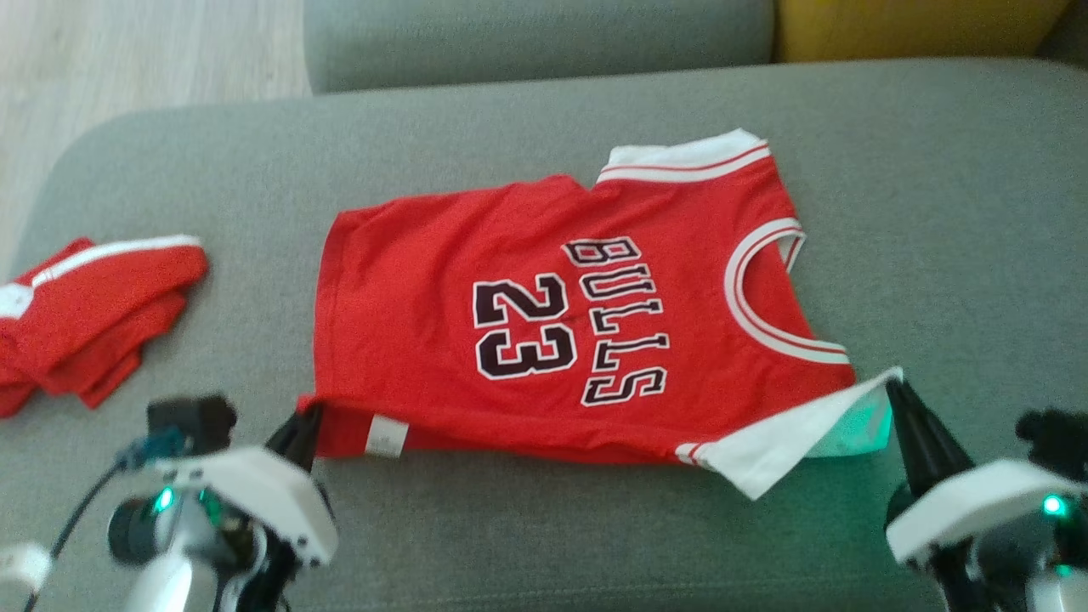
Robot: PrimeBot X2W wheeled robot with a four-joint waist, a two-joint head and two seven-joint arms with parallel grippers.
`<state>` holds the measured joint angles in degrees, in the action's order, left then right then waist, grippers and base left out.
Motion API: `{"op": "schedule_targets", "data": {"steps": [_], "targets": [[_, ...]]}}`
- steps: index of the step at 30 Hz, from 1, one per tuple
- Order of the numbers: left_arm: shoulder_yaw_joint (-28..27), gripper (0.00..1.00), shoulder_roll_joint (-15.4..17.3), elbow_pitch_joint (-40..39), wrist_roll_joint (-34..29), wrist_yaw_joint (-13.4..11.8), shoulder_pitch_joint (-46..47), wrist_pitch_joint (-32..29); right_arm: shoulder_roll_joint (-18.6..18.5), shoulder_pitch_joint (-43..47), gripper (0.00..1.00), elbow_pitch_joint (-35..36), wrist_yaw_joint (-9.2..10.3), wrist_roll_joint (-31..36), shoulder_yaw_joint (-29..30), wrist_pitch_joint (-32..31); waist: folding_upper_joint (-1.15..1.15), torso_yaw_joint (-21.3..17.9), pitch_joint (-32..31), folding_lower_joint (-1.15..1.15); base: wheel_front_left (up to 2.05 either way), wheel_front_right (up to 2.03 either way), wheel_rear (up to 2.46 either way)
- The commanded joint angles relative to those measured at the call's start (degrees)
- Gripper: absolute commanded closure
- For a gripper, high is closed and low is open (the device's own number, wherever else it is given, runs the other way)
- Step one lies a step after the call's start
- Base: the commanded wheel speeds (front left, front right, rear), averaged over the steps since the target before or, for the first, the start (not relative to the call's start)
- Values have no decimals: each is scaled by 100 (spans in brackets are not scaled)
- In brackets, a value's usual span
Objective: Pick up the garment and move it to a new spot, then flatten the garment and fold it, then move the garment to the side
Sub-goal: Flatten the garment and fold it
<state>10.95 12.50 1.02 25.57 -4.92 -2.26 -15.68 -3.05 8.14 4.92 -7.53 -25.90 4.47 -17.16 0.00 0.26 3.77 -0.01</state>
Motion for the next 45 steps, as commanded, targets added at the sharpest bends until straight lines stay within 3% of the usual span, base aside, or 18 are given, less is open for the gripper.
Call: {"op": "schedule_targets", "data": {"steps": [1, 11, 20, 21, 22, 23, 29, 36, 39, 45], "targets": [[-152, 100, 110, -85, 35, 42, 477, -40, -191, -379, 100, 58, 4, 46, -150, 33, 0, 29, 104, 1, 0, 0, 0], [-231, 100, 50, 1012, 358, 265, 1603, -187, -543, -1816, 100, -1429, 4, -102, -381, 712, 0, -12, 483, 1, 0, 0, 0], [-223, 100, -57, 1734, 500, 356, 1877, -79, -822, -2701, 100, -2616, 4, -394, -1038, 1298, 0, 22, 811, 1, 0, 0, 0], [-203, 59, -71, 1781, 498, 384, 1895, -35, -842, -2751, 95, -2718, 4, -420, -1098, 1350, 0, 38, 827, 1, 0, 0, 0], [-187, 0, -86, 1826, 493, 405, 1902, 18, -854, -2790, 48, -2781, 4, -458, -1166, 1423, 0, 50, 836, 1, 0, 0, 0], [-171, 0, -98, 1867, 486, 422, 1894, 72, -861, -2808, 0, -2837, 4, -506, -1225, 1487, 0, 58, 837, 1, 0, 0, 0], [-258, 0, -266, 1824, 476, 370, 1576, 801, -961, -2698, 0, -2856, 4, -508, -1481, 2080, 0, 42, 681, 1, 0, 0, 0], [-263, 0, -480, 1404, 78, 128, 1102, 2207, -1016, -2252, 0, -2315, 4, 161, -1358, 2750, 0, 43, 375, 1, 0, 0, 0], [-219, 0, -515, 1232, -157, 16, 926, 2711, -933, -1980, 0, -2011, 4, 549, -1173, 2822, 0, 43, 227, 1, 0, 0, 0], [-128, 0, -500, 1042, -517, -52, 615, 3002, -702, -1434, 0, -1532, 4, 1004, -955, 2700, 0, 26, 28, 1, 0, 0, 0]]}}
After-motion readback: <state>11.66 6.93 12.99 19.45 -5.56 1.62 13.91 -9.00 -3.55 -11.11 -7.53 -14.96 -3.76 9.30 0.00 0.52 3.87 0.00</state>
